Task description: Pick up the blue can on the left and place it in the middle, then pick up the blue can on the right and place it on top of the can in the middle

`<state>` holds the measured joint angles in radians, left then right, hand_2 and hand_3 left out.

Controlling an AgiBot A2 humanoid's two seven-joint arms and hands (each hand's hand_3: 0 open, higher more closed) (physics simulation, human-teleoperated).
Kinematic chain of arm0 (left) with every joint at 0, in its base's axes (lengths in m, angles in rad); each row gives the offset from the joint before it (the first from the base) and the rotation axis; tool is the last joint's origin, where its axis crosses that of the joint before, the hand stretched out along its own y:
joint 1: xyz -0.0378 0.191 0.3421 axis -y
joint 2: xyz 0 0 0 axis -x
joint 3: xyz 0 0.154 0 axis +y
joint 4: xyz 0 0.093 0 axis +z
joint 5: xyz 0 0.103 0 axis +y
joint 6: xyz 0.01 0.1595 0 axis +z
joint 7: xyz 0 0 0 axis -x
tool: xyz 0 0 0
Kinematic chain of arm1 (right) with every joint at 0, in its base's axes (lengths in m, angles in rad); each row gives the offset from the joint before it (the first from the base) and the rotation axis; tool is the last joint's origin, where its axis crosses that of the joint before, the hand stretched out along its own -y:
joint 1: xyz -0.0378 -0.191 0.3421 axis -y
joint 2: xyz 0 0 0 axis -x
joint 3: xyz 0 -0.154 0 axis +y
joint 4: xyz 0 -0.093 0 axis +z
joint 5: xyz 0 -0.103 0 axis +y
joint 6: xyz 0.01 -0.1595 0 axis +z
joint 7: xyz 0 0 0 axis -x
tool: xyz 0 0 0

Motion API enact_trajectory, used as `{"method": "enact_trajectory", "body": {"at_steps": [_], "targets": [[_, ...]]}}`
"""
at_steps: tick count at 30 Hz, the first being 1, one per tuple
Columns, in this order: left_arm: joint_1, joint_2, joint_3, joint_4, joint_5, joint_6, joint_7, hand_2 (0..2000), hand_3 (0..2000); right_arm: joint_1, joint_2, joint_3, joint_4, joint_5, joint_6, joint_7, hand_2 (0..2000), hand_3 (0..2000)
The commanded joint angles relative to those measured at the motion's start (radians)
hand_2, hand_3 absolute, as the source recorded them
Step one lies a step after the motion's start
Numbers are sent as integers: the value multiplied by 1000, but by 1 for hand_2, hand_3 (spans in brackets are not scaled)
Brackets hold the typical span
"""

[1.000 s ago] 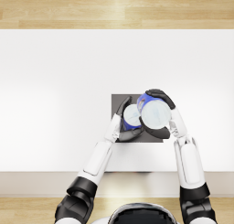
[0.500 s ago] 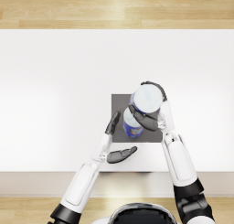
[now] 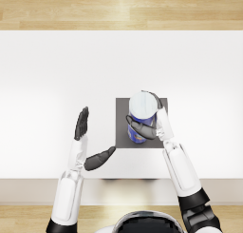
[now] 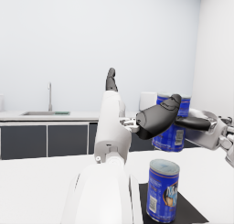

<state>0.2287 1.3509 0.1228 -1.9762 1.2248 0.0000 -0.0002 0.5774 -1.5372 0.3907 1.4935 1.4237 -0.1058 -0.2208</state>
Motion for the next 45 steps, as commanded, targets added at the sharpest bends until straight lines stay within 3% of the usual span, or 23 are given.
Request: {"method": "enact_trajectory", "body": {"at_steps": [1,6,7,8,10,11,14,20,21,22,36,37,39,41,42,45], "targets": [[12,5,-41,-11,0,0,0,0,0,-4,0,3,-16,0,1,1,2000,1520],[15,15,-52,5,0,0,0,0,0,-12,-6,-1,-54,0,2,0,2000,1520],[15,17,-49,5,0,0,0,0,0,-8,-10,0,-69,0,1,1,639,1193],[14,18,-55,-1,0,0,0,0,0,-7,-13,-7,-73,0,-47,-3,0,867],[26,24,-58,0,0,0,0,0,0,-9,-16,-12,-48,0,-143,-12,0,213],[33,27,-65,-3,0,0,0,0,0,-9,-17,-18,-36,0,-178,-16,0,0],[58,36,-80,-13,0,0,0,0,0,-9,-22,-33,2,0,-234,-22,0,0],[65,46,-78,-15,0,0,0,0,0,-10,-31,-39,58,0,-260,-26,0,0],[65,48,-78,-15,0,0,0,0,0,169,273,314,66,0,-262,-26,0,0],[71,50,-80,-17,0,0,0,0,0,23,46,38,79,-1,-264,-25,0,0],[236,85,-118,6,0,0,0,0,0,106,-32,-192,301,0,-267,-26,0,0],[261,84,-133,15,0,0,0,0,0,77,-19,-139,260,0,-237,-29,0,0],[295,79,-158,23,0,0,0,0,0,84,-25,-164,279,0,-102,-6,0,0],[330,69,-193,34,0,0,0,0,0,88,-28,-177,289,0,-1,93,0,0],[338,66,-212,33,0,0,0,0,0,120,-32,-358,353,0,29,129,0,0],[350,61,-249,46,0,0,0,0,0,108,-29,-420,363,0,78,187,0,0]]}}
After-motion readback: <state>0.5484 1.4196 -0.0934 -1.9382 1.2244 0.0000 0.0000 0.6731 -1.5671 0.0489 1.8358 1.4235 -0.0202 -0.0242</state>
